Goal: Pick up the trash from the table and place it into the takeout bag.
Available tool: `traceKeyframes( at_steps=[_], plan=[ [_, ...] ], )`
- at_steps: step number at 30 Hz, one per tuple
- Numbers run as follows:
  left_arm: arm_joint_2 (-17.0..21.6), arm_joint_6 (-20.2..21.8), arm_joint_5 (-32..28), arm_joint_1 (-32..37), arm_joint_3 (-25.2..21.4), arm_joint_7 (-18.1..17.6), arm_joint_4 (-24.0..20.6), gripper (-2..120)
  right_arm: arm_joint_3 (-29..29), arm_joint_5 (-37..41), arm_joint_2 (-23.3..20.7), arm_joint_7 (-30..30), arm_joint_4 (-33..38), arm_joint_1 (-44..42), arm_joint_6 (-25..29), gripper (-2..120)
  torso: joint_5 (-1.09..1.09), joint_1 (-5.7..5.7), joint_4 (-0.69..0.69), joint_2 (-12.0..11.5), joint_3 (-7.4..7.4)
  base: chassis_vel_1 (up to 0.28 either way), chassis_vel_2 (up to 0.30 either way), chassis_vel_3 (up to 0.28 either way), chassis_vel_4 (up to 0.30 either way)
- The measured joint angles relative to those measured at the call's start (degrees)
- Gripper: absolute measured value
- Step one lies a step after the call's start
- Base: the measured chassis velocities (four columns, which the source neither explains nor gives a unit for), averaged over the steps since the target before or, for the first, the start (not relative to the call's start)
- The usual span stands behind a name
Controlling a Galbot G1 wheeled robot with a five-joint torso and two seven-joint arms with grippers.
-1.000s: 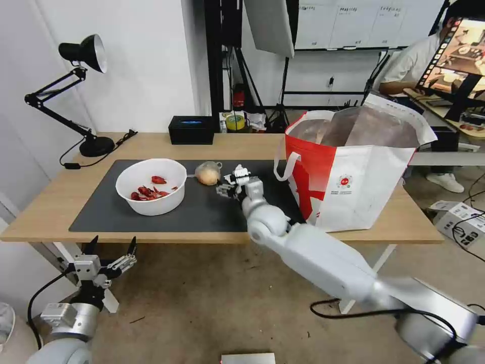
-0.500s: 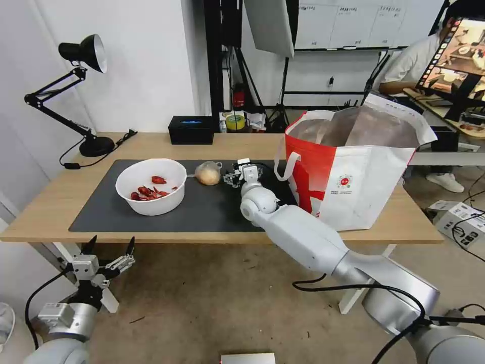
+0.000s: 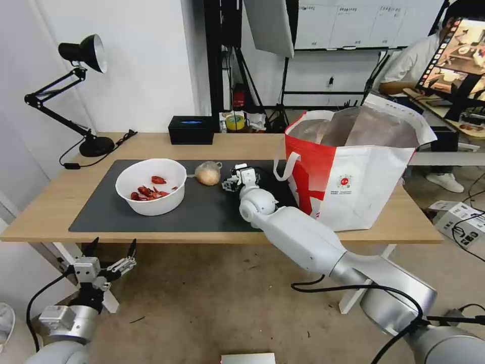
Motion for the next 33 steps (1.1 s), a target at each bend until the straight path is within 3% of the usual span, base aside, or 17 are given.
traceKeyframes(
  at_steps=[14, 24, 26, 29, 33],
  plan=[
    [0.0, -0.2, 0.1, 0.1, 0.1, 0.1, 0.1, 100, 0.0, 1.0, 0.0, -0.2, 0.4, -0.5, -0.7, 100, 0.00, 0.00, 0.00, 0.0, 0.00, 0.000, 0.000, 0.000, 0.000],
    [0.0, -0.3, 0.2, 0.1, 0.3, 0.1, 0.2, 100, 0.3, 1.8, 0.3, -0.2, 0.7, -1.1, -0.4, 63, 0.01, 0.00, 0.01, 0.0, -0.01, 0.000, 0.000, 0.000, 0.000],
    [0.0, -0.3, 0.2, 0.1, 0.3, 0.1, 0.2, 100, 0.4, 1.9, 0.3, -0.2, 0.8, -1.2, -0.4, 61, 0.01, 0.00, 0.02, 0.0, -0.01, 0.000, 0.000, 0.000, 0.000],
    [0.0, -0.4, 0.2, 0.0, 0.5, 0.1, 0.2, 100, 0.5, 2.2, 0.0, -0.1, 1.1, -1.5, -0.4, 43, 0.01, -0.01, 0.02, 0.0, -0.01, 0.000, 0.000, 0.000, 0.000],
    [0.0, -0.4, 0.3, 0.0, 0.6, 0.1, 0.2, 100, 0.6, 2.4, -0.3, -0.1, 1.3, -1.7, -0.3, 32, 0.01, 0.00, 0.01, 0.0, -0.01, 0.000, 0.000, 0.000, 0.000]
  ],
)
